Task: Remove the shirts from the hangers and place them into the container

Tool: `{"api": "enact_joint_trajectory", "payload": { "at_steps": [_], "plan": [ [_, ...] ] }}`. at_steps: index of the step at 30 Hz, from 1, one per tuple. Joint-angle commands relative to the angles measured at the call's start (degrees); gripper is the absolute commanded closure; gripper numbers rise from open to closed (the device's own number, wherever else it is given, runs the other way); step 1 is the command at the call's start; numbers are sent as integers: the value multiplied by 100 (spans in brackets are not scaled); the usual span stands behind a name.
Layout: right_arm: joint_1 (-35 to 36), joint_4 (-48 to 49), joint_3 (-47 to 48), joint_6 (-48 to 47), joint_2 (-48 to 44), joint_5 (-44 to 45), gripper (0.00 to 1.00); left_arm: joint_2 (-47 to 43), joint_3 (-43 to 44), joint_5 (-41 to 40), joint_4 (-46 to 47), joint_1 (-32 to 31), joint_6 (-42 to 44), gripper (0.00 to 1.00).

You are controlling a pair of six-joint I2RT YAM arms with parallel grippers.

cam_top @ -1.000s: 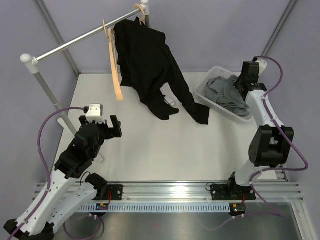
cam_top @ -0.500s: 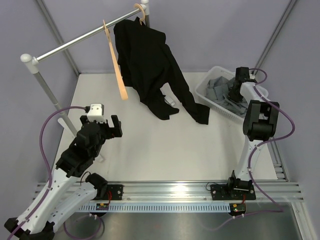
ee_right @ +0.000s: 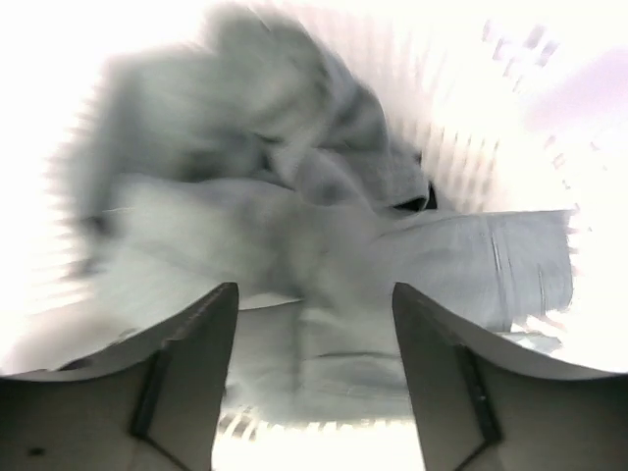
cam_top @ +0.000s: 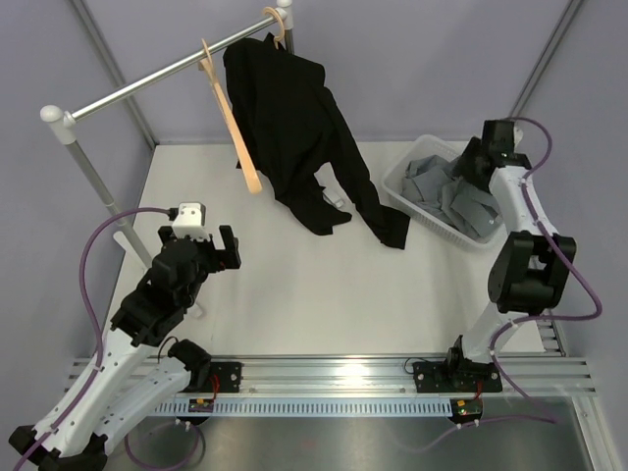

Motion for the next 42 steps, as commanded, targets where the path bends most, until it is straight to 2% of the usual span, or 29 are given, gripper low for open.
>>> {"api": "enact_joint_trajectory", "payload": {
  "at_steps": [1,2,6,9,13,17,21,27,32,36,42],
  "plan": [
    [240,25,421,-394,-1137,-169,23,-29,-22,-78,173,11,22,1],
    [293,78,447,-456,-1305,-196,18,-38,-13,-87,165,19,30,1],
    [575,324,465,-685,-1974,-451,10,-64,-22,-113,174,19,31,1],
    [689,315,571,-773,-2221,-608,8,-64,-22,-113,174,19,31,1],
    [1374,579,719,-1377,-2484,-1310,7,-64,-22,-113,174,19,31,1],
    [1963,632,1220,-1845,-2335,-1935,3,-99,-22,-157,174,19,31,1],
    [2271,649,2071,-2074,-1573,-2769,1,-134,-30,-192,174,19,31,1],
    [2825,351,3336,-2425,-457,-3403,0,-143,-22,-245,174,19,48,1],
    [3229,271,4147,-2408,213,-3387,0,-126,-31,-254,174,19,57,1],
    [3361,307,4796,-2294,818,-2940,1,-126,-30,-228,182,19,66,1],
    [3353,341,5185,-2206,1329,-2815,6,-117,-30,-193,174,19,57,1]
  ]
}}
